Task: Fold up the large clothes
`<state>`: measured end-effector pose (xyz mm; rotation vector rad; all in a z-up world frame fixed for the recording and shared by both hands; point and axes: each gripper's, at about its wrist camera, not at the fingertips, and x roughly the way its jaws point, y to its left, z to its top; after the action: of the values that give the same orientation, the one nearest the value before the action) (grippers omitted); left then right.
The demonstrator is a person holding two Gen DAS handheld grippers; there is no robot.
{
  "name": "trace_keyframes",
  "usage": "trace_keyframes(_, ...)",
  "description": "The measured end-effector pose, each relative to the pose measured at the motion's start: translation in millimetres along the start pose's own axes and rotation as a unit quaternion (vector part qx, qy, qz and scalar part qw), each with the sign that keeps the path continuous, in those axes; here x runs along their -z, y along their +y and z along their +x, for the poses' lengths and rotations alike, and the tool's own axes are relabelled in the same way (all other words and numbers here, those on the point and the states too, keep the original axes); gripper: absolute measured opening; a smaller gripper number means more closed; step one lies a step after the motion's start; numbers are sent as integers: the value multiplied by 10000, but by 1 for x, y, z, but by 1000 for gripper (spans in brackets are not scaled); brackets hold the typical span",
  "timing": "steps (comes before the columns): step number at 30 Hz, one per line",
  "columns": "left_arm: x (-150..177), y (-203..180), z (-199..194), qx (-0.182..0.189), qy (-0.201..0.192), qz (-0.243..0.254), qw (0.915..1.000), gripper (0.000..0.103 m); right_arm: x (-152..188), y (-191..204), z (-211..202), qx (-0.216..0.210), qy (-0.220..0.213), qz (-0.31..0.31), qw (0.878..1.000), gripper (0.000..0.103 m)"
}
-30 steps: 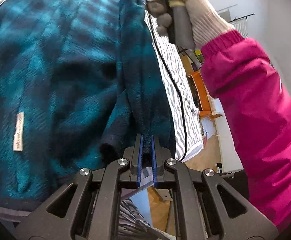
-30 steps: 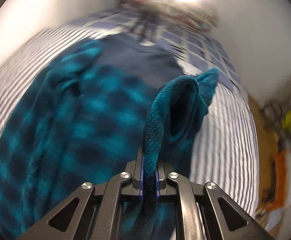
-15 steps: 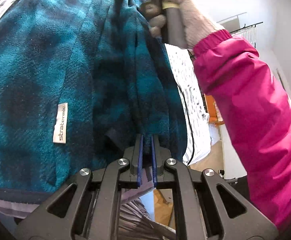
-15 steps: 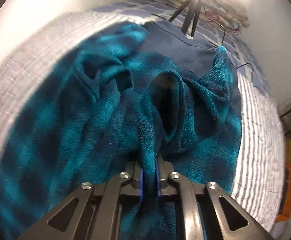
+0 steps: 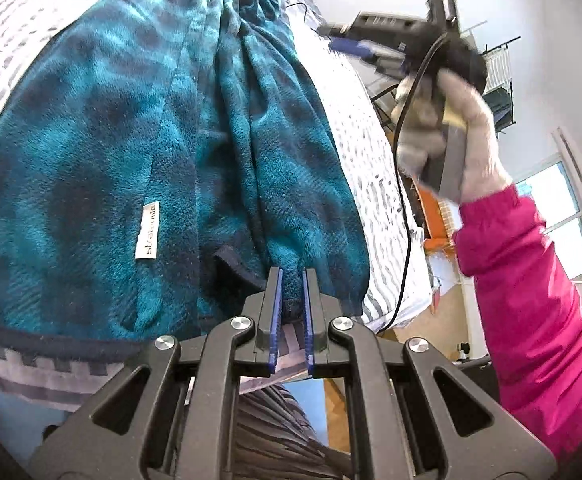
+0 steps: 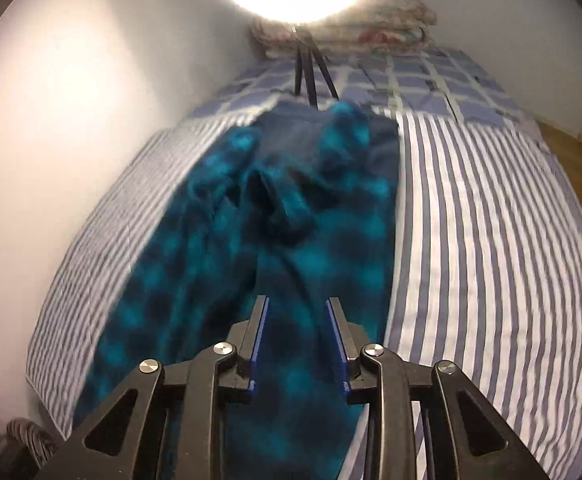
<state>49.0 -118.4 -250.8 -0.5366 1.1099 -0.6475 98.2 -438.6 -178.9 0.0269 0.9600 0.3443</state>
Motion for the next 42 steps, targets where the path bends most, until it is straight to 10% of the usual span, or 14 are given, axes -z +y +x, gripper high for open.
trace_keyframes(9,-2,8,-27,-90,-130,-181,9997,6,40,9,14,-371,253,128,9989,28)
trace_keyframes(12,-11,3,-21,-164,-145,-124,9997,55,41,6,7,-435,198,165,9987,28)
trace_keyframes(15,-20,-2,3,-113,-6,-133,9998,60,43,1,-4,-398,115,256,9988,28)
trace_keyframes(16,-21,-4,9,-165,31,-65,9998,57,42,-1,-4,-386,109,272,9988,29)
trace_keyframes(18,-24,-10,28,-283,235,150,9992,7,41,-6,-2,-361,108,301,9988,30)
trace_keyframes(19,-24,-12,33,-333,285,249,9987,4,41,-8,-1,-328,116,314,9989,30)
trace_keyframes(34,-5,16,14,-889,76,293,9956,3,65,34,59,-98,344,-455,9983,33)
trace_keyframes(42,-9,1,-27,-736,-142,713,9946,4,77,32,8,-335,314,-453,9979,31)
